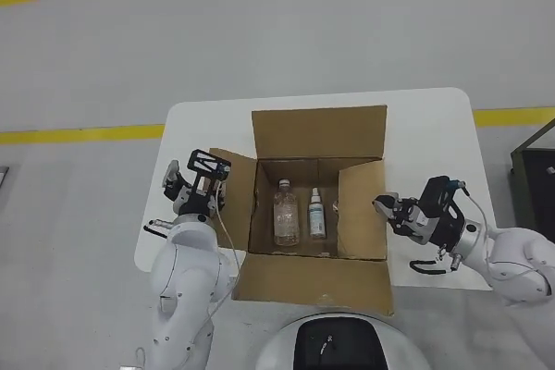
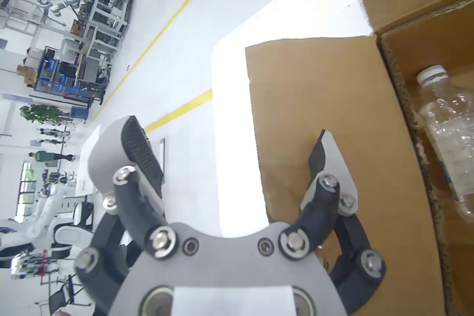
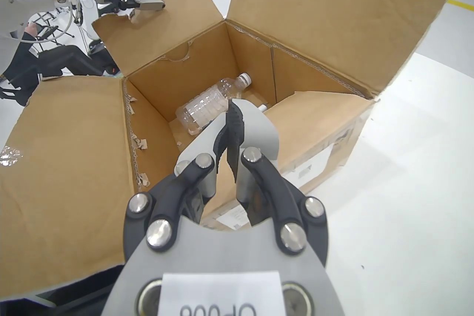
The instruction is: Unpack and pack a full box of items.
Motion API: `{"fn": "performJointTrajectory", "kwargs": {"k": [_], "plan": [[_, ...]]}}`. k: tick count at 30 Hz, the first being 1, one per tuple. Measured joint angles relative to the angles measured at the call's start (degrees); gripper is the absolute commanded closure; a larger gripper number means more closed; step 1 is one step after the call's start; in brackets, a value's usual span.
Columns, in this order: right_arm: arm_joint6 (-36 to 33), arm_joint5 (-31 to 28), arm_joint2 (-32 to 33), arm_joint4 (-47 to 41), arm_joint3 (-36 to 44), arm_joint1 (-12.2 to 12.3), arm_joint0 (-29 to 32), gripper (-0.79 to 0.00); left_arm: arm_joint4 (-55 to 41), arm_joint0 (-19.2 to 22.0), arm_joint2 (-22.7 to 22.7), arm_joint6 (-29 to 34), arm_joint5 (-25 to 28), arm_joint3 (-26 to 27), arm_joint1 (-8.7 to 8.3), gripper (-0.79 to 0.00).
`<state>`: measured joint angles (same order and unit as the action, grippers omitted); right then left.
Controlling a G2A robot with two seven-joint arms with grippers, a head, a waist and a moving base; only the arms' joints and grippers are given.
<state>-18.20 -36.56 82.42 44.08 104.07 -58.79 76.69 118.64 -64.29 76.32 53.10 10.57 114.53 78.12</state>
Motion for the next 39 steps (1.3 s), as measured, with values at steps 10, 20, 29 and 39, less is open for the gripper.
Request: {"fn": "performJointTrajectory", "kwargs": {"k": [10,20,29,39], "plan": [[0.5,0.4,0.7,-0.1,0.4,0.1,0.8,0.0,3.1,0.5,-1.0,0.1,0.6,-4.5,0.27,-0.785],[3.4,1.9,4.6,-1.1,3.4,0.4,2.8,0.0,-0.5,-0.8,-3.3,-0.5,0.7,4.7,0.96,-0.785],[5.2,2.9,12.8,-3.2,5.6,0.9,7.4,0.0,-7.9,-1.7,-12.6,-5.2,3.4,13.9,2.03,-0.785],[6.9,3.2,17.4,-3.7,4.7,1.0,12.1,0.0,-43.2,4.0,-21.5,-6.2,8.1,0.6,4.46,-0.785]]}}
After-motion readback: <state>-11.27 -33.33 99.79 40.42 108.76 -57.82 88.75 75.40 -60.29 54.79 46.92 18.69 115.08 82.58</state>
